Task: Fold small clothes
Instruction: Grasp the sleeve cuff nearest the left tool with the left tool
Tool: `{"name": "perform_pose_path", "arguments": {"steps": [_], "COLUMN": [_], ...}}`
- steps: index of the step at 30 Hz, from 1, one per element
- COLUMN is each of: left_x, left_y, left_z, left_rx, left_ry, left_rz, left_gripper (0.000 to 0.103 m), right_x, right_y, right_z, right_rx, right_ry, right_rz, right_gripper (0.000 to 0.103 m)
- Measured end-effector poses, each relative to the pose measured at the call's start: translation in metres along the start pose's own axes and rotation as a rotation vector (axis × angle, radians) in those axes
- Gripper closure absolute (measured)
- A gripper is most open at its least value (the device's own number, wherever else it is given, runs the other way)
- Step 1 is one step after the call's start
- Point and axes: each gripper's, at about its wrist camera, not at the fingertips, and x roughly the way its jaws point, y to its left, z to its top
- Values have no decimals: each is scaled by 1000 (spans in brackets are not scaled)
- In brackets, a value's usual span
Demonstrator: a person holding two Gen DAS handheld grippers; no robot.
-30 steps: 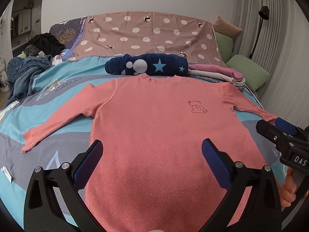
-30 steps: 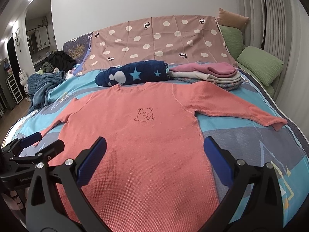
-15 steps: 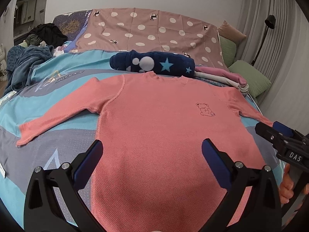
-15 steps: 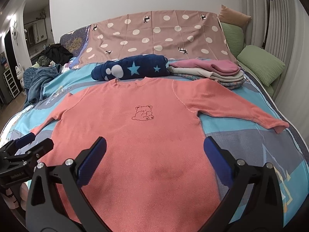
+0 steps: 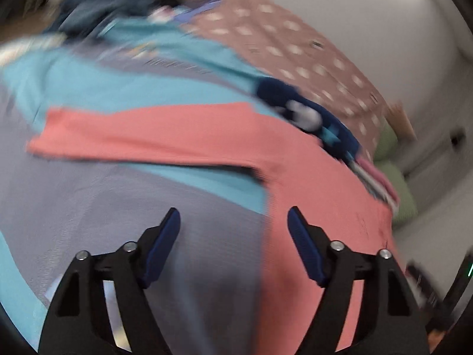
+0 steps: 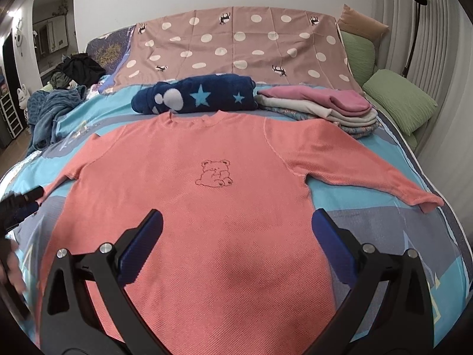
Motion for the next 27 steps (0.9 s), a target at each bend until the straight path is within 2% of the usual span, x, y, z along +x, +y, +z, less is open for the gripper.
{"name": "perform_pose_path", "arguments": {"steps": [2,5,7,11,12,13,14,15,16,18,21,23,27], "left_x": [9,12,15,33,36,38,40,43,43,34,16,9,6], "left_y": [51,120,150,192,201,210,214,218,217,197,139,75,-50], "left_z": [16,33,44,67,71,76,79,83,86,98,115,128,124], "left_rx": [-185,-422,-510,-607,-624,-645,-662,-678,-686,-621,-421,-256,58], "left_ry": [20,-22,-50,-72,-92,-119,-127,-125,-123,-155,-189,-189,-153], "left_rz": [-10,-40,2,88,77,60,36,2,-17,-11,-35,-100,-203], "left_gripper": [36,40,40,40,45,62,72,92,101,101,101,101,101], "right_x": [5,10,13,20,21,22,22,22,22,23,25,26,26], "right_y": [-2,-5,-5,-4,-3,-3,-2,-2,-1,-2,-7,-12,-20], "right_z": [-1,-1,-1,3,4,4,5,5,5,5,7,9,14], "right_rx": [-1,4,4,6,7,7,5,3,-2,-14,-12,6,36], "right_ry": [12,24,27,36,36,36,34,34,34,33,31,31,18], "right_rz": [-12,-23,-32,-43,-42,-42,-42,-44,-47,-56,-72,-66,-50], "right_gripper": [2,2,2,2,2,2,2,2,2,2,2,2,2]}}
